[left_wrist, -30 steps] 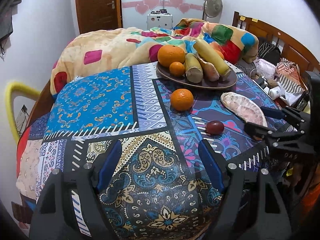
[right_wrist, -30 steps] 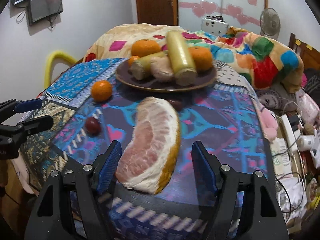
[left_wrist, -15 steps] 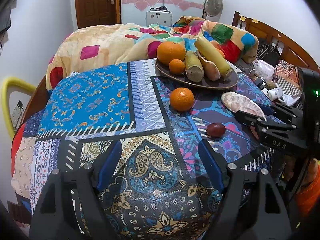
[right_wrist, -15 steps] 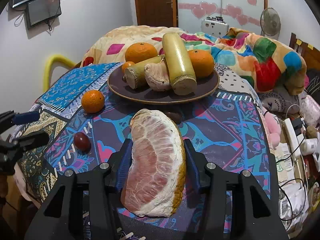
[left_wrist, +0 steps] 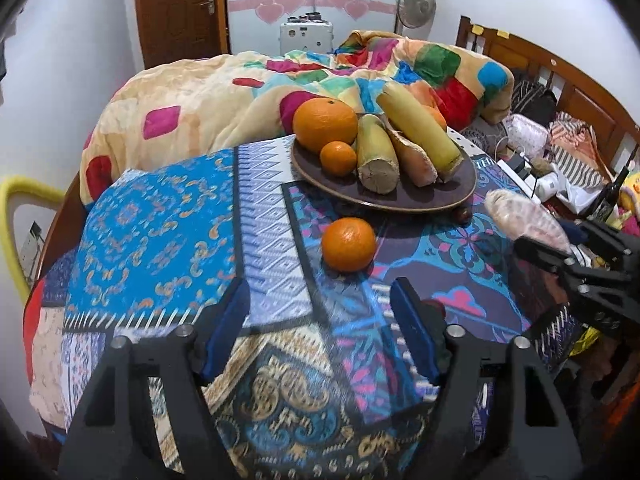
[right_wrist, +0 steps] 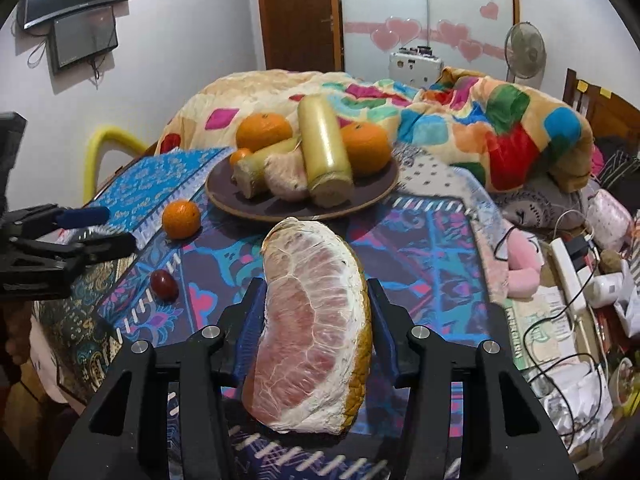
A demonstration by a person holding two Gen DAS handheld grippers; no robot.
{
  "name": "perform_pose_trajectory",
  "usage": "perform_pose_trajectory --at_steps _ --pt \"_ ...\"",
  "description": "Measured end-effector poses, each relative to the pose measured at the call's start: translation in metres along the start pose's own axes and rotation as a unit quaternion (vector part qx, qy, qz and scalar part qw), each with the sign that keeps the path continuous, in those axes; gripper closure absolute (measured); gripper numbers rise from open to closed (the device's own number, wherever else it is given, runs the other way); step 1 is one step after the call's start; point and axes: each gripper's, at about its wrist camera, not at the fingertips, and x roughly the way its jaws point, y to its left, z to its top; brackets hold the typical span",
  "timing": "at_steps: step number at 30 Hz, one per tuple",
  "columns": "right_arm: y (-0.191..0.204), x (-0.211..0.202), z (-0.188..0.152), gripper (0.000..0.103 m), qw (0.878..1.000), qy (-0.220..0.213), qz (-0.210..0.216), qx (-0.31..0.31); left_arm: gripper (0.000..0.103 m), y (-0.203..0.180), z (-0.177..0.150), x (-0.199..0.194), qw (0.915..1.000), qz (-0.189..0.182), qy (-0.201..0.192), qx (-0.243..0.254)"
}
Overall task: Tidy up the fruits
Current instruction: 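Lift the pomelo segment with the right gripper while the left gripper grasps an orange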
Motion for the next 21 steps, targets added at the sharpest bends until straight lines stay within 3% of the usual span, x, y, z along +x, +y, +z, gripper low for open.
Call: perform_pose_trajectory --at_steps 9,11,15,17,21 --pt "-0.019 0.0 0.016 0.057 1.0 -0.019 0.0 0.013 0.042 -0.009 0.022 0.026 0.9995 -0.013 0.018 0.023" --pt "-0.021 0.002 0.016 0.057 1.0 -0.021 0.003 0.017 0.05 -0.01 0.024 0.032 0.9992 -0.015 0.026 0.026" --pt "-0.024 0.007 0.015 0.057 0.999 -0.024 0.01 0.022 0.055 -0.011 0.027 0.04 0.9989 -0.018 0.032 0.03" --pt "-0.025 0.009 0.017 0.057 0.999 -0.026 0.01 0.023 0.065 -0.011 0.025 0.045 0.9985 -0.023 0.039 0.03" --pt "-0.026 0.01 0.02 0.057 0.999 -0.03 0.014 0.024 0.066 -0.01 0.022 0.046 0.9984 -0.031 0.039 0.027"
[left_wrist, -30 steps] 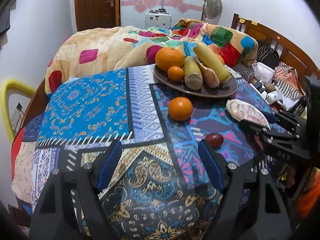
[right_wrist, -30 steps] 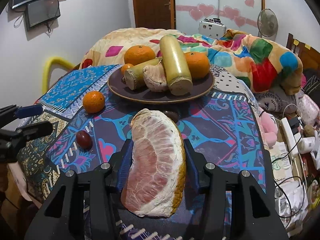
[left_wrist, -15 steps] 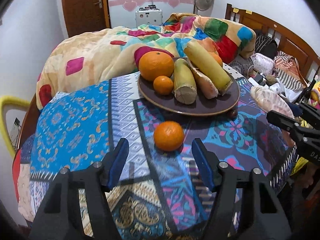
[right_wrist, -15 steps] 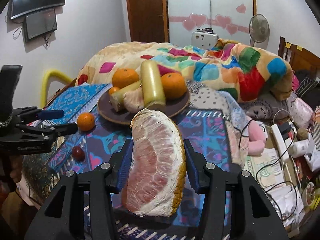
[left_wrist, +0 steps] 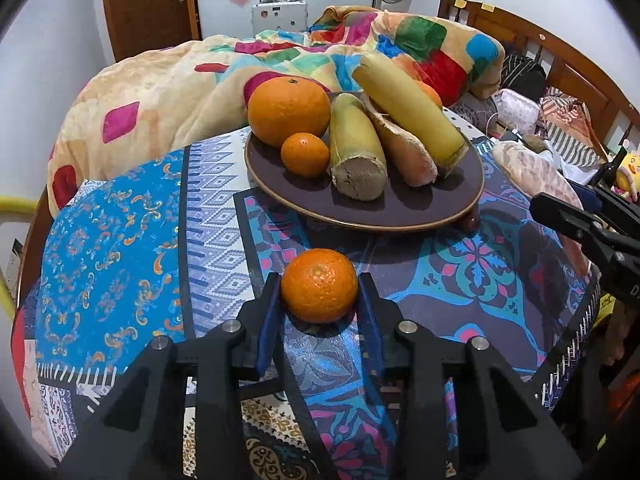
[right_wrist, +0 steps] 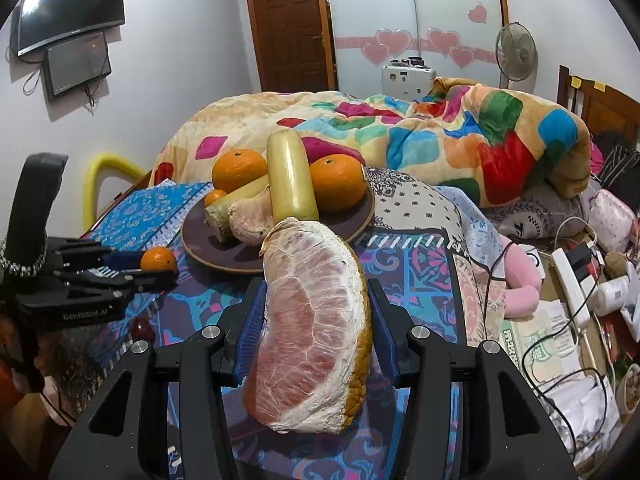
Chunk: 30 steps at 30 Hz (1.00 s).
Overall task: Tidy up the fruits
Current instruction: 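Lift the pomelo segment with the right gripper while the left gripper grasps an orange, then lower the pomelo segment and orange onto the plate and open both grippers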
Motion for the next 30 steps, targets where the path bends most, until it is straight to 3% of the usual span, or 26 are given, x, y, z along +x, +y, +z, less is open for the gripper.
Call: perform_pose_trajectory --at_steps 16,30 --pt "0.004 0.004 0.028 0.057 1.0 -0.02 0.005 -0.02 0.067 0.004 0.027 -0.022 0.999 0.001 -0.043 0.005" --pt "0.029 0.025 0.075 0.057 0.997 -0.032 0.017 -0.064 0.067 0.021 0.052 -0.008 0.9989 0.013 -0.044 -0.005"
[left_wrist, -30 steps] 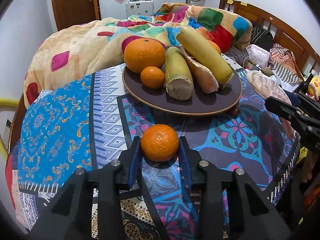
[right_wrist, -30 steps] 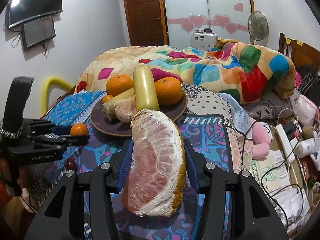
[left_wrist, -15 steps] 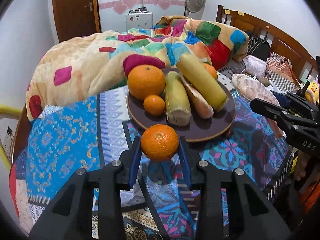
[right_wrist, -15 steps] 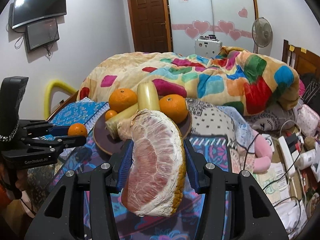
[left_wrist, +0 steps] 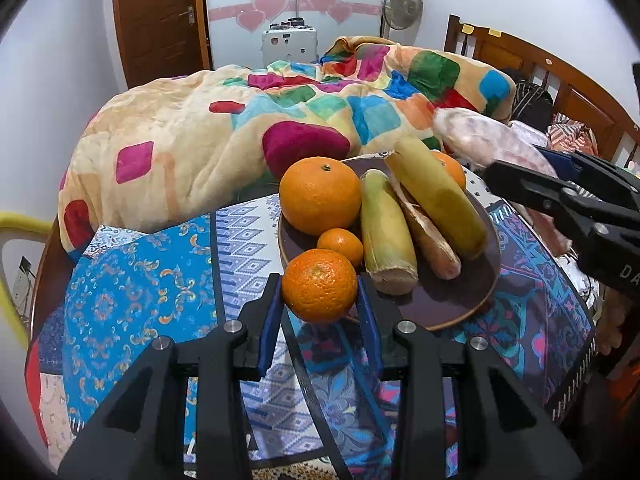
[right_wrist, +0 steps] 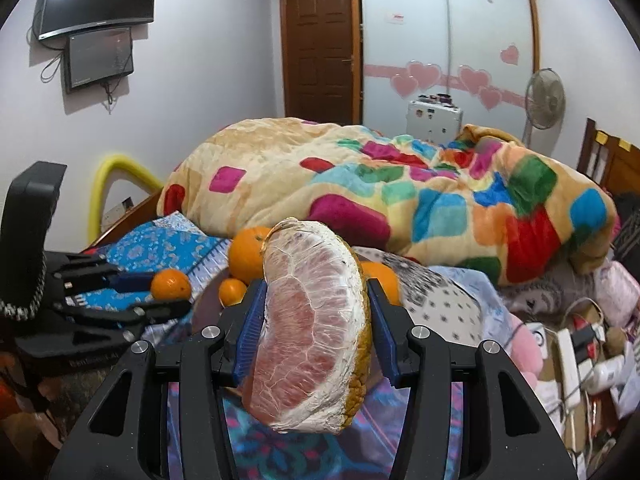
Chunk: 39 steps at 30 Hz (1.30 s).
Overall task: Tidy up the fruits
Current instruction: 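Lower the pomelo segment and orange onto the plate and open both grippers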
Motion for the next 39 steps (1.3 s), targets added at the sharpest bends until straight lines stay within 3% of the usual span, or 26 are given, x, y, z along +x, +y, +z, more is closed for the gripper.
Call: perform_pose_trajectory --at_steps 6,14,20,33,35,39 --pt "0.008 0.027 0.012 0.057 0.999 0.02 0.03 -0.009 0.067 -0.001 0.007 0.01 0.9999 0.001 0.007 0.01" --pt "0.015 0.048 0.01 0.055 0.998 0.046 0.023 -0.024 0.066 -0.006 0.01 0.024 0.9998 -0.005 0.013 0.013" --pt "0.011 0.039 0.014 0.055 0.999 0.03 0.023 -0.017 0.058 -0.009 0.01 0.024 0.9998 0.006 0.004 0.016" --pt "0.012 -0.007 -0.003 0.054 1.0 0.019 0.003 -0.014 0.056 -0.012 -0.001 -0.02 0.9996 0.017 -0.019 0.01" --pt "0.012 -0.015 -0.007 0.047 1.0 0.018 0.001 -0.015 0.053 -0.013 -0.005 -0.028 0.9995 0.018 -0.024 0.007" --pt "0.012 -0.03 -0.018 0.045 1.0 0.016 -0.007 -0.013 0.051 -0.013 -0.014 -0.04 0.9994 0.015 -0.031 0.001"
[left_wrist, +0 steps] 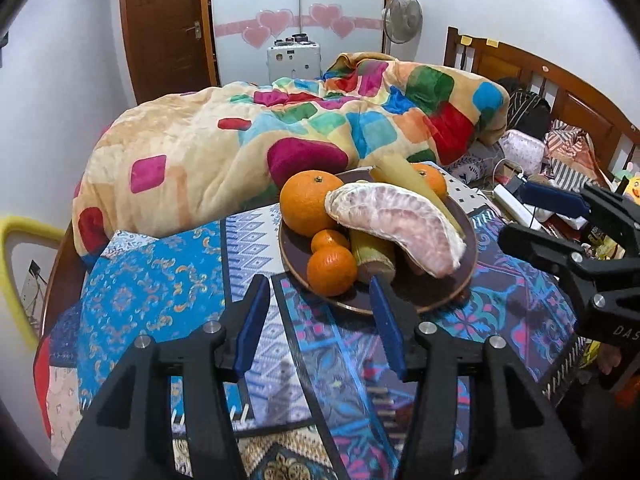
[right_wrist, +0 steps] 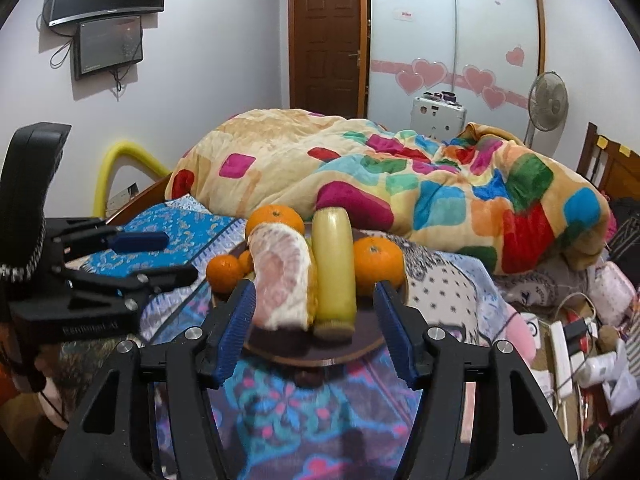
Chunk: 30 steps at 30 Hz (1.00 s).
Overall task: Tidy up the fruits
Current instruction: 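Lower the pomelo segment and orange onto the plate and open both grippers, then grasp a dark plum with the left gripper while the right gripper grasps another plum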
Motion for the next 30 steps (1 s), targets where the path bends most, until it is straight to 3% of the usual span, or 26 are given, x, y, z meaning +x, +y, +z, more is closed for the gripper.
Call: perform_pose_trajectory --at_steps 6,17,18,20,27,28,30 --pt "-0.002 0.001 -0.021 0.04 1.0 0.018 -0.011 0.001 0.043 0.007 -0.011 -0.004 0.9999 -0.004 0.0 -0.017" --pt "-0.008 0.044 -0.051 0.041 0.996 0.093 0.0 -0.005 0.034 0.021 -0.031 0.019 0.9993 0.011 0.027 -0.022" --pt "-0.008 0.047 -0.051 0.043 0.995 0.097 0.002 -0.003 0.034 0.022 -0.033 0.023 0.9992 0.01 0.032 -0.022" --pt "-0.012 0.054 -0.05 0.057 0.994 0.109 0.007 0.001 0.034 0.023 -0.035 0.026 0.9991 0.012 0.035 -0.021" --pt "-0.007 0.056 -0.053 0.073 0.993 0.115 0.01 -0.006 0.034 0.024 -0.038 0.024 0.999 0.002 0.035 -0.029" --pt "-0.006 0.056 -0.053 0.08 0.993 0.114 0.014 -0.008 0.034 0.024 -0.038 0.021 0.999 0.002 0.034 -0.028" --pt "-0.001 0.057 -0.054 0.084 0.993 0.114 0.015 -0.015 0.034 0.022 -0.04 0.016 0.9992 0.005 0.03 -0.026"
